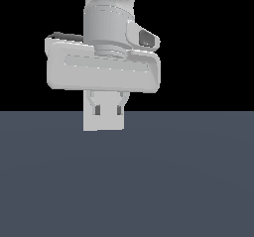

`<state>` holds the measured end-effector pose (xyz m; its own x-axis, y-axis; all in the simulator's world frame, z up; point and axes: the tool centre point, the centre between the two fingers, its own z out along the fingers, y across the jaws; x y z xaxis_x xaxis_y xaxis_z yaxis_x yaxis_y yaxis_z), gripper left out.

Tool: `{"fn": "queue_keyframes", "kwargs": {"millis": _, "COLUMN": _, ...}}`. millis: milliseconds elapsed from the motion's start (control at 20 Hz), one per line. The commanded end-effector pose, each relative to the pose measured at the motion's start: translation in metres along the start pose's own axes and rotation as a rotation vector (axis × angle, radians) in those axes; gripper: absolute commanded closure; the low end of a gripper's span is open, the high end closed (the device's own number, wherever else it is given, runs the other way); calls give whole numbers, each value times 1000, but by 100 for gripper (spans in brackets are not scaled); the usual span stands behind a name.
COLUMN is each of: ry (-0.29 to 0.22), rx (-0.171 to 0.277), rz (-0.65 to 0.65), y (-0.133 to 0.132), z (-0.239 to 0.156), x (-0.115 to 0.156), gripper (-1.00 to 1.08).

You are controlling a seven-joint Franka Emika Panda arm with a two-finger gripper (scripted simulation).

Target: Plug the charger into the wall socket.

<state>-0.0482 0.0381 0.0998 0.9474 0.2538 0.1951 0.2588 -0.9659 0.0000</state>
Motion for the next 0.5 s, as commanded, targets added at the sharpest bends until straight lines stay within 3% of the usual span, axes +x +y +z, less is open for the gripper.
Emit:
{"fn": "queue_keyframes", "kwargs": {"millis": 0, "ry": 0, "rx": 0, "rz": 0, "y": 0, "z": 1, "x": 4, "gripper": 108}}
{"fn": "queue_keyframes", "kwargs": {"millis": 450, "ry": 0, "rx": -1, "rz": 0, "y": 0, "z": 7, "x": 36, "gripper": 108}}
